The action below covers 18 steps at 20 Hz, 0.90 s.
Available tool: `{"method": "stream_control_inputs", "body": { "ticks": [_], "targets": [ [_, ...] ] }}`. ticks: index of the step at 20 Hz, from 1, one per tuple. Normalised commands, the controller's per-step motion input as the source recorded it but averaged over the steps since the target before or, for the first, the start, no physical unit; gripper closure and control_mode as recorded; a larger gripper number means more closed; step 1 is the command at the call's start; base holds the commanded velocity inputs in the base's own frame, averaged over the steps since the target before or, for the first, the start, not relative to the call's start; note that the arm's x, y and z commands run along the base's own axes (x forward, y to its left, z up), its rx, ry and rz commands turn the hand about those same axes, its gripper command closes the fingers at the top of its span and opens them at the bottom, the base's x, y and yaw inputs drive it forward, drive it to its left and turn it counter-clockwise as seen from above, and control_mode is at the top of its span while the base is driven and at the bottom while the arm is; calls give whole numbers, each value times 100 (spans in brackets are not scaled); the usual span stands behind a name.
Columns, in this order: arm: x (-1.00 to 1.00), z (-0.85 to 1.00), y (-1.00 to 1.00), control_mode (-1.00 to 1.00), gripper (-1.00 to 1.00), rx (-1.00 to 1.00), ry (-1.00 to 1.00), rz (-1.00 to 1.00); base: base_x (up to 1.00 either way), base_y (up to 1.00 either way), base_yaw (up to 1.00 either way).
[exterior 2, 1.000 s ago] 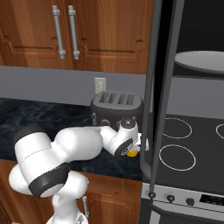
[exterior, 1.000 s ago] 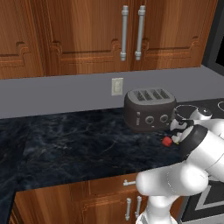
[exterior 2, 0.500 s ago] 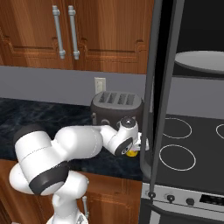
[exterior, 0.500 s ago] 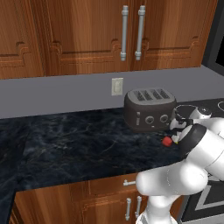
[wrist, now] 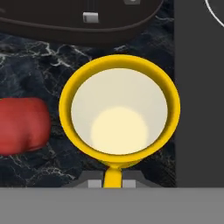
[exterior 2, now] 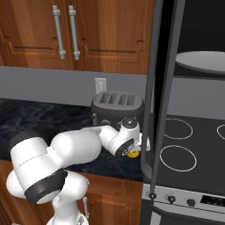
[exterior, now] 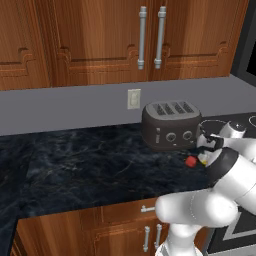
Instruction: Pick the mug from the counter and place it inside the microwave. Then close the microwave.
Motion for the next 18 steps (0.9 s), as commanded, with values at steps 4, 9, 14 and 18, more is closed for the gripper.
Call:
{"method": "stream_control_inputs", "body": {
  "ticks": [4, 9, 14, 18],
  "targets": [
    [-42, 50, 6, -100, 100, 0, -21, 0, 0, 0, 0],
    [-28, 65, 31, -100, 100, 0, -18, 0, 0, 0, 0],
    [-12, 57, 53, -100, 100, 0, -5, -3, 0, 0, 0],
    [-32, 59, 29, -100, 100, 0, 0, -6, 0, 0, 0]
  ]
}}
